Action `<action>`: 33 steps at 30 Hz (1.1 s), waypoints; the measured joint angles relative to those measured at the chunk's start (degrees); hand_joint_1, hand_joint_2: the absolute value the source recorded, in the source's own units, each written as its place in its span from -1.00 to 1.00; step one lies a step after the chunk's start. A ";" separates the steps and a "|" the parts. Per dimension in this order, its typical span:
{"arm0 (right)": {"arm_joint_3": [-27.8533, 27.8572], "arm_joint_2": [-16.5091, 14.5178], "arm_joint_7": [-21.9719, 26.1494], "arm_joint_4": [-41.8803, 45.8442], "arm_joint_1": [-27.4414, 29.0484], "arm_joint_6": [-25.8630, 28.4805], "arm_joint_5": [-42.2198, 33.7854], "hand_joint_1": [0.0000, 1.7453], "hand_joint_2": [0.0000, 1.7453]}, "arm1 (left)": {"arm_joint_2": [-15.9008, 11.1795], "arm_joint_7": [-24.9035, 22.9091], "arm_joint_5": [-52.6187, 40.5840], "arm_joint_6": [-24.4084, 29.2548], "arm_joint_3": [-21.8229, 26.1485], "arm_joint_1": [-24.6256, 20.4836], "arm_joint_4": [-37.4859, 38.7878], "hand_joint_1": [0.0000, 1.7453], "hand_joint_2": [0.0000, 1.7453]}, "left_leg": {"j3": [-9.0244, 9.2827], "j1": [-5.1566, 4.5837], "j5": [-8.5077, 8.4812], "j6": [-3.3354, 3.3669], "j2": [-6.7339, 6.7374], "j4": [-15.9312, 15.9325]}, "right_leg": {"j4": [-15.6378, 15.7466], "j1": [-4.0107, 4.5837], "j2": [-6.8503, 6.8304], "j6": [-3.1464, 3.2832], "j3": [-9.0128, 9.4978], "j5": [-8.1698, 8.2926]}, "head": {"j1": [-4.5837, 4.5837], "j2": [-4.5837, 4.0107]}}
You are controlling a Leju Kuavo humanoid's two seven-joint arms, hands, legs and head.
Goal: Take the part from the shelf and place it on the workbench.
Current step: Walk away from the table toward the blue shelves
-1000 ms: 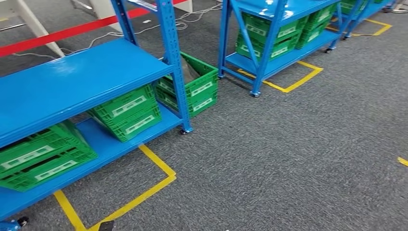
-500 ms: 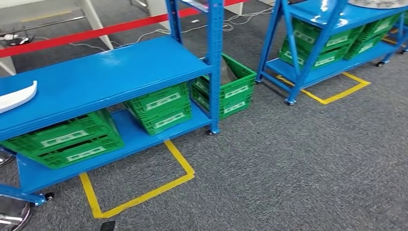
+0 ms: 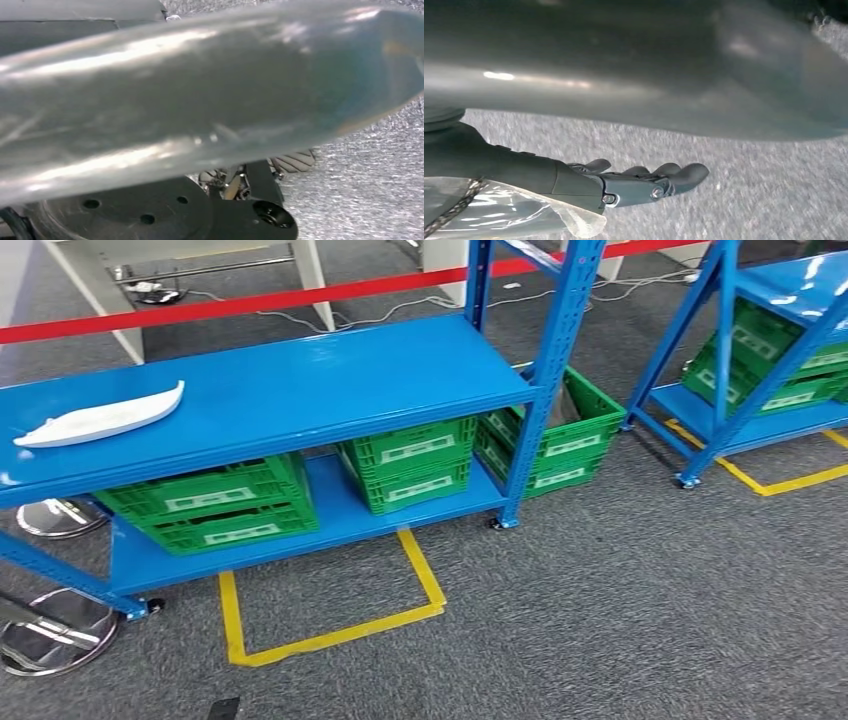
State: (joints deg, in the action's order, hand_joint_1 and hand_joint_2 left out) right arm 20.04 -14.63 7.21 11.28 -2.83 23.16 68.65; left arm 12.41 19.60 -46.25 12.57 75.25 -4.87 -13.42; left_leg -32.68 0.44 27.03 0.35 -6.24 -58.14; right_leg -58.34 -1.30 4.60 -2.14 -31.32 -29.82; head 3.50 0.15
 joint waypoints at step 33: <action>1.82 0.35 3.60 -0.02 -0.03 1.44 -2.80 -1.00 -1.00 | -0.26 2.75 -1.99 -0.83 -0.36 -0.14 0.00 -1.00 -1.00 | -0.28 0.05 -0.04 -0.79 -1.28 -0.12 | -0.04 0.18 -1.49 1.06 0.00 0.15 | 0.10 0.00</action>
State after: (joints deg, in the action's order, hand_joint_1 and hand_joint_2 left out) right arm 21.87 -14.28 10.81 11.26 -2.86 24.61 65.85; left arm 12.15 22.35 -48.24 11.75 74.89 -5.01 -13.42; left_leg -32.96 0.50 26.99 -0.44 -7.52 -58.26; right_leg -58.38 -1.12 3.11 -1.08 -31.32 -29.67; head 3.60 0.15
